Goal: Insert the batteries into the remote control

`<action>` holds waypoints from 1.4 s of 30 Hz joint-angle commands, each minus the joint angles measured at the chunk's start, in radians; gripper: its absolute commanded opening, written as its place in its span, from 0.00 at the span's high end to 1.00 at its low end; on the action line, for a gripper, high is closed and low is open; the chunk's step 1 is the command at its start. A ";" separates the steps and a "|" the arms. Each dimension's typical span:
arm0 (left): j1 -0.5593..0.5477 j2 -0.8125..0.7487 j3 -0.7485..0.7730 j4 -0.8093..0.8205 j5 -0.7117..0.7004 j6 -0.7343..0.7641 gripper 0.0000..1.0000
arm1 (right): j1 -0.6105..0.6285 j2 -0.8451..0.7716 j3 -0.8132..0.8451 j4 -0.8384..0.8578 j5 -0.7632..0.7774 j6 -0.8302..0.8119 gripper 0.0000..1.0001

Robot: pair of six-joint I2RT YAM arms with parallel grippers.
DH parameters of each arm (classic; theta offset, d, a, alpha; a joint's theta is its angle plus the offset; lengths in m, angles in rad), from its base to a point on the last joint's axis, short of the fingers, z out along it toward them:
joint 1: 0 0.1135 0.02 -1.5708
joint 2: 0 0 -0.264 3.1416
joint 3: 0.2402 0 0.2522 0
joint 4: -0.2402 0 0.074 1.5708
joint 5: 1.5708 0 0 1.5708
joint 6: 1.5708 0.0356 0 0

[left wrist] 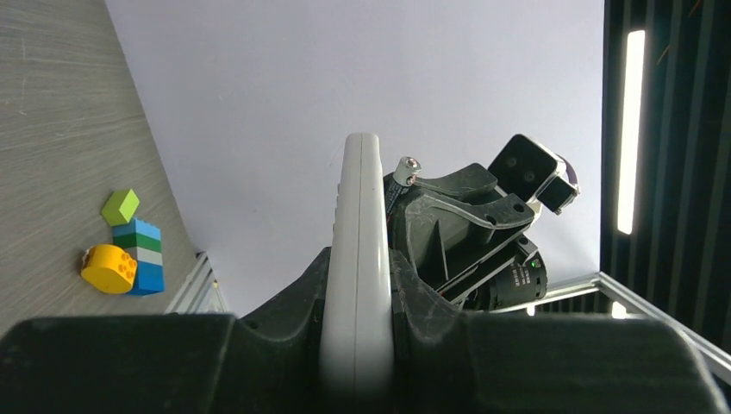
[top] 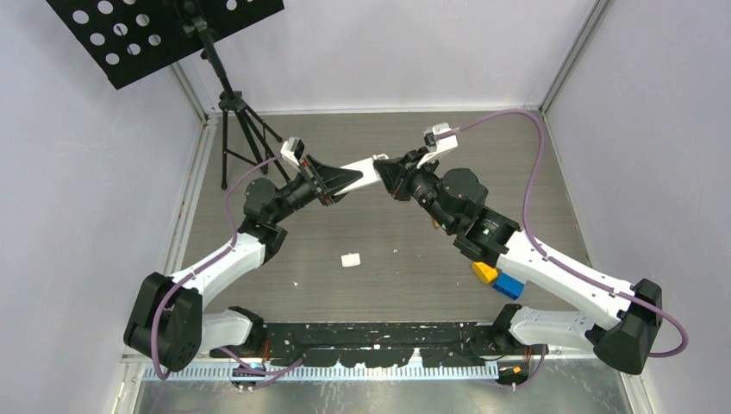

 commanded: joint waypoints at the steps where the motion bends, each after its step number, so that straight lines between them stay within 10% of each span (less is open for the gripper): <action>1: -0.005 -0.026 0.022 0.133 -0.014 -0.078 1.00 | 0.009 0.044 0.014 0.008 0.069 -0.037 0.85; 23: -0.005 -0.026 0.004 0.118 -0.038 -0.061 1.00 | 0.037 0.086 0.053 -0.051 0.064 -0.052 0.71; 42: -0.005 -0.045 -0.003 0.074 -0.039 -0.019 1.00 | 0.036 0.095 0.138 -0.236 0.108 0.022 0.81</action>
